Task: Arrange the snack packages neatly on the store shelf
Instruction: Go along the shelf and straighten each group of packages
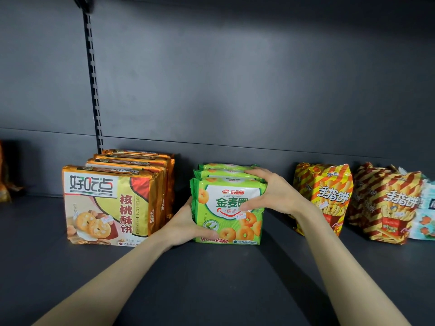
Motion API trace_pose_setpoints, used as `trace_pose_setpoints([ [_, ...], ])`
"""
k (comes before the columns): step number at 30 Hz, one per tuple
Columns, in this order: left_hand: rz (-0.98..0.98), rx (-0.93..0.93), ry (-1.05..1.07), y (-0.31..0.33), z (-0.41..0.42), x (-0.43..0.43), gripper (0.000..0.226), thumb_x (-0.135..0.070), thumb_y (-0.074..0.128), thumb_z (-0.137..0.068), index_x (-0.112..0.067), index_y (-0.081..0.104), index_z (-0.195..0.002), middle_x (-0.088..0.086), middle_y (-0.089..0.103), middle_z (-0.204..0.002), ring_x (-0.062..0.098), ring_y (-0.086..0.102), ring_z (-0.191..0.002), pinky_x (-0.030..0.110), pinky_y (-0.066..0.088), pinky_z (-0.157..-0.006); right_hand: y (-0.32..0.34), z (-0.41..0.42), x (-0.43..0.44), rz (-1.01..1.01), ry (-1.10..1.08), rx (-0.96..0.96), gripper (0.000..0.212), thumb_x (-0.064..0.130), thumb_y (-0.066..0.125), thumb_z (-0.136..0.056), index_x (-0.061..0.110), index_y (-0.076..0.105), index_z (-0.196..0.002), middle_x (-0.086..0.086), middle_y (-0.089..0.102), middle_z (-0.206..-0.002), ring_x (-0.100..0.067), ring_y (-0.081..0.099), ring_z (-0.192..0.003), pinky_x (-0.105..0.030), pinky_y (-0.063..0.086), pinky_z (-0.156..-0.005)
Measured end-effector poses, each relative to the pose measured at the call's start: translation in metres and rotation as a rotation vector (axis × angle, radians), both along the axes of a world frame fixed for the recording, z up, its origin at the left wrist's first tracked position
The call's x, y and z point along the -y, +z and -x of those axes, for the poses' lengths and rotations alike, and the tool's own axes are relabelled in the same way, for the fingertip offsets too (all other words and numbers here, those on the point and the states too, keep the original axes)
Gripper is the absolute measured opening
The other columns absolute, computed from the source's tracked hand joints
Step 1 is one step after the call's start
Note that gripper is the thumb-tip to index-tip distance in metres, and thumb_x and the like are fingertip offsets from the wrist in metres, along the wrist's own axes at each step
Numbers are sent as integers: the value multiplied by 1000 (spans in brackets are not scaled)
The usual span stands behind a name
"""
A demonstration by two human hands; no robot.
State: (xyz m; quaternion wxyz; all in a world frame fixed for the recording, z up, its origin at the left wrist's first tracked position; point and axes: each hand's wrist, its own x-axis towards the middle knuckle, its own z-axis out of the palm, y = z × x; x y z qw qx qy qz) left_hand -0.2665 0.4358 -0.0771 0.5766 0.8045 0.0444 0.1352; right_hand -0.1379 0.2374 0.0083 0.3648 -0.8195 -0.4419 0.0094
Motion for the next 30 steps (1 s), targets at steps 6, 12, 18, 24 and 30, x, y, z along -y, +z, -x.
trace_pose_setpoints([
  [6, -19, -1, -3, -2, 0, 2, 93, 0, 85, -61, -19, 34, -136, -3, 64, -120, 10, 63, -108, 29, 52, -93, 0, 0, 0, -3, 11, -3, 89, 30, 91, -52, 27, 51, -132, 7, 37, -141, -12, 55, -115, -31, 51, -94],
  [12, -47, -12, -16, -2, -1, 1, 88, -3, 85, -62, -17, 37, -135, -4, 65, -119, 10, 63, -108, 28, 52, -92, 0, -3, 0, 8, 3, -9, 94, 35, 91, -48, 28, 50, -133, 9, 36, -142, -13, 56, -114, -37, 52, -95],
  [18, -48, -12, -38, -1, -2, 3, 88, -1, 83, -64, -17, 35, -137, -4, 64, -120, 8, 63, -108, 22, 53, -88, 1, 0, 4, -1, 12, -9, 88, 27, 91, -53, 26, 51, -131, 12, 43, -129, -11, 60, -105, -25, 54, -84],
  [24, -47, -31, -28, 1, -1, 3, 86, -2, 84, -64, -18, 37, -134, -5, 65, -116, 7, 65, -104, 20, 54, -83, 3, 0, 4, 49, -17, 2, 94, 33, 91, -51, 27, 47, -135, 9, 37, -141, -14, 54, -115, -36, 52, -95],
  [30, -136, -103, -1, 5, 4, 2, 93, -38, 89, -43, -22, 49, -125, -7, 69, -112, 9, 65, -104, 36, 52, -96, 11, 7, 3, 148, -46, 71, 93, 36, 88, -57, 25, 43, -137, 7, 42, -130, -16, 48, -120, -33, 46, -99],
])
